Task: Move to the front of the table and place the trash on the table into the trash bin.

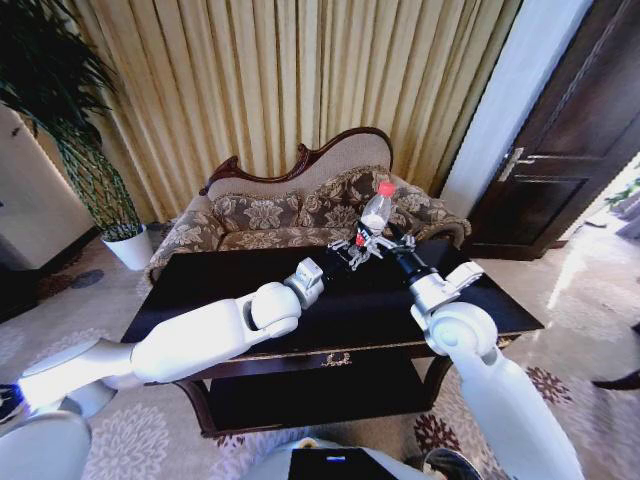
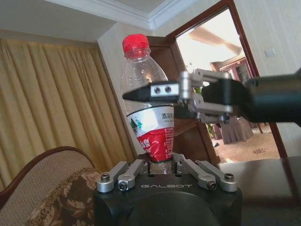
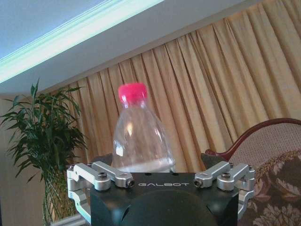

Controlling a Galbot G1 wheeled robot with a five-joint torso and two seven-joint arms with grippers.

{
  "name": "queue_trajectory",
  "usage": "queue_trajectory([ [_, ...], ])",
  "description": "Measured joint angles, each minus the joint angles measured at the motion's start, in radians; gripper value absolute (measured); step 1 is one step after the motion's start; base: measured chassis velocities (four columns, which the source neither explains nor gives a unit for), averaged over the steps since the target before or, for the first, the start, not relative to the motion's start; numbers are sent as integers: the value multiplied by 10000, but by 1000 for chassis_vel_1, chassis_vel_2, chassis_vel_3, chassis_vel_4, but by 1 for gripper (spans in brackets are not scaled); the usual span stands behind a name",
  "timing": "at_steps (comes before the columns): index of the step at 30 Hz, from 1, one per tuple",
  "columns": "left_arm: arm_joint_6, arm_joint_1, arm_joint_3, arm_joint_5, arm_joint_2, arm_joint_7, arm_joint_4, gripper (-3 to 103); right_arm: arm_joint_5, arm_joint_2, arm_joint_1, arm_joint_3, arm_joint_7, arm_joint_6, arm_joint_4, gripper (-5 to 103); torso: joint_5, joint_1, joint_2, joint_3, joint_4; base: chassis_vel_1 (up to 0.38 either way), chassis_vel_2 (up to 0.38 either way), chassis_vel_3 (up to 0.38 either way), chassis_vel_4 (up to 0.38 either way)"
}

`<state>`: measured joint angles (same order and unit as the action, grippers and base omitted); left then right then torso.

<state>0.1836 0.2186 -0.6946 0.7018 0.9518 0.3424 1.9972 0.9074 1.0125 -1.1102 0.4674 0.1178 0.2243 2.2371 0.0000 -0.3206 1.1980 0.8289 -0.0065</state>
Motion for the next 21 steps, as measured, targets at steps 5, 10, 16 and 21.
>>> queue_trajectory([
  [5, 5, -5, -69, -17, 60, -8, -15, 22, -3, -18, -4, 1, 3, -3, 27, 100, 0, 0, 0, 0, 0, 0, 0, 0, 0],
  [10, 22, -226, -129, 14, 79, -7, 9, 22, -67, 24, 1, -122, 8, -4, 42, 86, 1, 0, 0, 0, 0, 0, 0, 0, 0],
  [16, 31, -262, -134, 27, 43, -9, -12, 22, -74, 54, -46, -141, -7, -4, 56, 64, 1, 0, 0, 0, 0, 0, 0, 0, 0],
  [21, 30, -126, -129, 8, 55, 12, -25, 22, -103, 87, -153, -131, -6, -8, 55, 51, 1, 0, 0, 0, -1, 0, 0, 0, 0],
])
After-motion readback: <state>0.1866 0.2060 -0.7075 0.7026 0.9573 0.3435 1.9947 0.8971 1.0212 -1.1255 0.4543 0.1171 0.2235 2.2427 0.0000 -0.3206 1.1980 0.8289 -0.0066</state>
